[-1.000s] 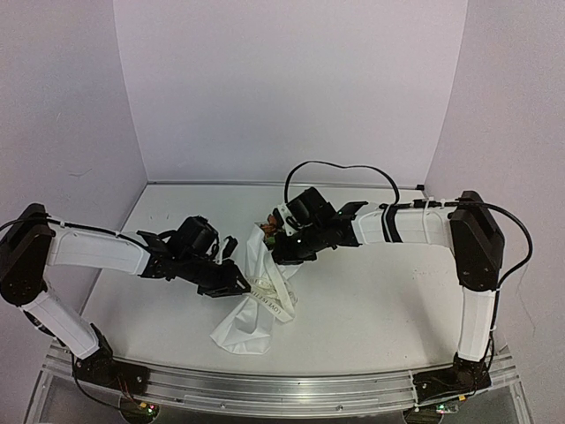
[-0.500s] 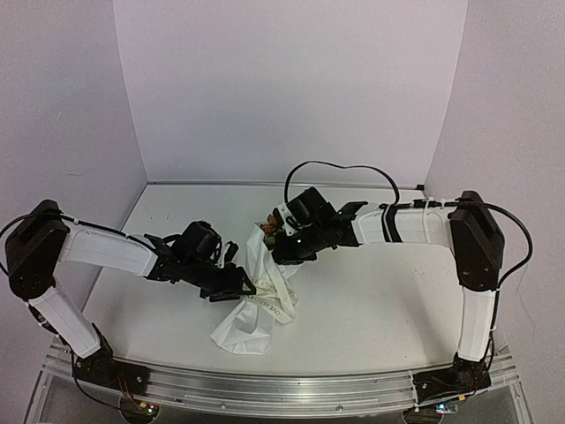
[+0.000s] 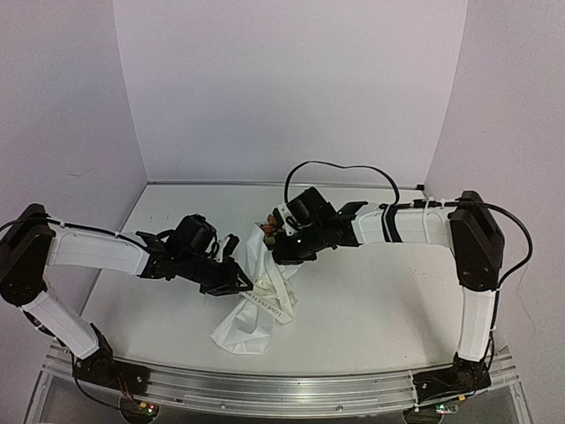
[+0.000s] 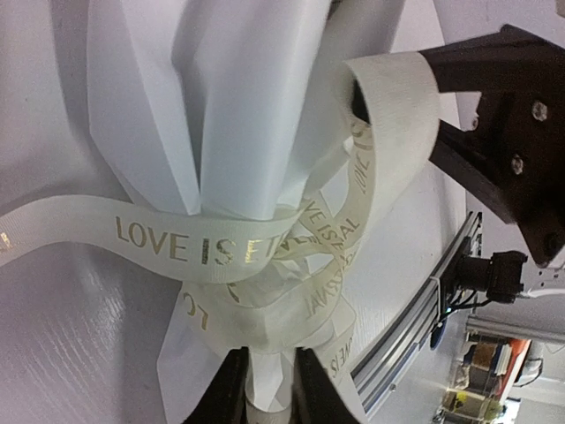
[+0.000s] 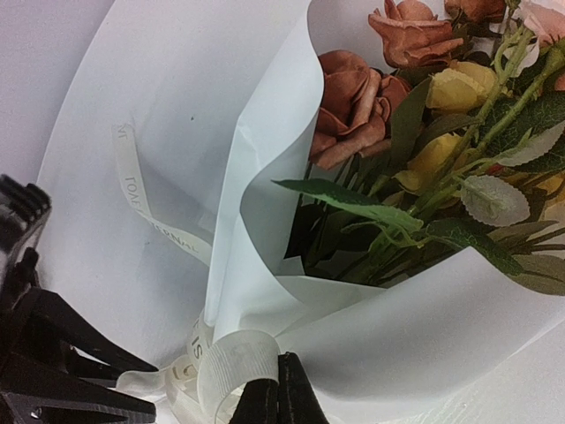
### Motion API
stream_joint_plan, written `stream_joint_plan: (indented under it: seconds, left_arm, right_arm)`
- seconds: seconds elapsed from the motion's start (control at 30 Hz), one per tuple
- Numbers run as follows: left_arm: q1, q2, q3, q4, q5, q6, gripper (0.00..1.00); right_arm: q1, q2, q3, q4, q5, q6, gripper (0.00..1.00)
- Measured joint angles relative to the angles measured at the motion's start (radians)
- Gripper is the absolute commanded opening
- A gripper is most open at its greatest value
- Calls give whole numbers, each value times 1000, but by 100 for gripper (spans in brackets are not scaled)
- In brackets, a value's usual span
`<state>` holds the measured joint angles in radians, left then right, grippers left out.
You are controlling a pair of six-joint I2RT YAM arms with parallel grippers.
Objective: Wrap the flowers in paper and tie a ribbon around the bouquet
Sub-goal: Pick up the right side of the half-tied ribbon from the folded bouquet, then place the right side of the half-tied ribbon on the folded bouquet.
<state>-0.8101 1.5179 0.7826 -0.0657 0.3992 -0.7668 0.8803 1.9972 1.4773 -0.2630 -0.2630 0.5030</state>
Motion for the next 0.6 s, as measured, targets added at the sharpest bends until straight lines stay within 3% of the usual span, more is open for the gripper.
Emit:
stream_joint_plan:
  seconds: [0.17,0.37,0.43,0.6]
  left_arm:
    - [0,-23,0,-13,21,16,1]
    - [-14,-70,1,-14,122,67,4]
    - [-51,-84,14,-23,166,104,13]
    - [-202,-43,120,-43,255,194,49]
  right_arm:
    - [0,0,0,0,0,0,0]
    - [0,0,0,0,0,1,0]
    - [0,0,0,0,0,4,0]
    - [0,0,5,-1,-1,10,0]
